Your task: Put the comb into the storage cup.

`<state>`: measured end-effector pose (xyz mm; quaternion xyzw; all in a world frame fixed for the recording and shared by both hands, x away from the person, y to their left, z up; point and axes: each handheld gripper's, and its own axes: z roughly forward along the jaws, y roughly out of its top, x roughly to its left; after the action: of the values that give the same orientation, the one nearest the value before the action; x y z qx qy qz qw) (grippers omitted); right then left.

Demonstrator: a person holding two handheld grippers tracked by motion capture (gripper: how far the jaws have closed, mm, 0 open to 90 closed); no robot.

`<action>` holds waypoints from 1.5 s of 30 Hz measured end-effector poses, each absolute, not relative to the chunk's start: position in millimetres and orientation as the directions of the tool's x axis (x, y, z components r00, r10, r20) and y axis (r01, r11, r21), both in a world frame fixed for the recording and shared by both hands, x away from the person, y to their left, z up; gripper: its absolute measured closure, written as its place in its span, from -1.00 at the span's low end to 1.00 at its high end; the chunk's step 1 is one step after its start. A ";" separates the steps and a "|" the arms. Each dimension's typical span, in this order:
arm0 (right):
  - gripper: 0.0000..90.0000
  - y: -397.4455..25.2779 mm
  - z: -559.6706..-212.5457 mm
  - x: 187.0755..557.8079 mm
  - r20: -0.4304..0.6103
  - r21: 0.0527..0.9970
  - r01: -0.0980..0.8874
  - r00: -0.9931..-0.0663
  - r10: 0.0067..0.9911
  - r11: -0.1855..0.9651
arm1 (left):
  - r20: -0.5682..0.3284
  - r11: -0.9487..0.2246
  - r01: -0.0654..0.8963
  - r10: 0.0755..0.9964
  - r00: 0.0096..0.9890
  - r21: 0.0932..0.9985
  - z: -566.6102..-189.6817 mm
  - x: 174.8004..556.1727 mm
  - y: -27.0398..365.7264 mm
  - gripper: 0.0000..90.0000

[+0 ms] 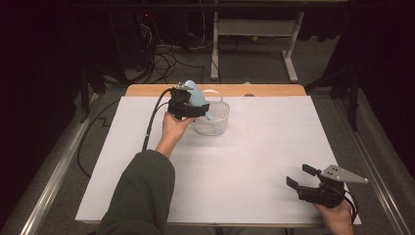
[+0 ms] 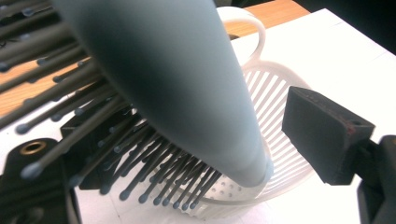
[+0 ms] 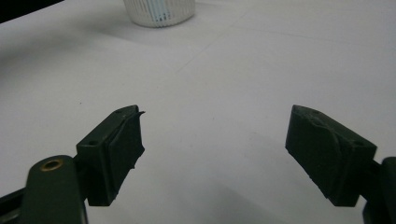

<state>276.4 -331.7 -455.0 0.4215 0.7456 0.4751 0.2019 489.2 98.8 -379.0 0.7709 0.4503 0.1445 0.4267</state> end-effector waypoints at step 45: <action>-0.56 -331.6 -455.3 276.9 0.092 0.879 0.434 -0.562 0.822 0.198 | -0.165 -0.220 0.580 0.827 0.537 0.784 -383.2 484.6 115.6 -1.00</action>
<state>276.9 -331.6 -455.3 0.4206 0.7463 0.4734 0.2049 484.6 115.6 -383.2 0.7673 0.4587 0.1458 0.4238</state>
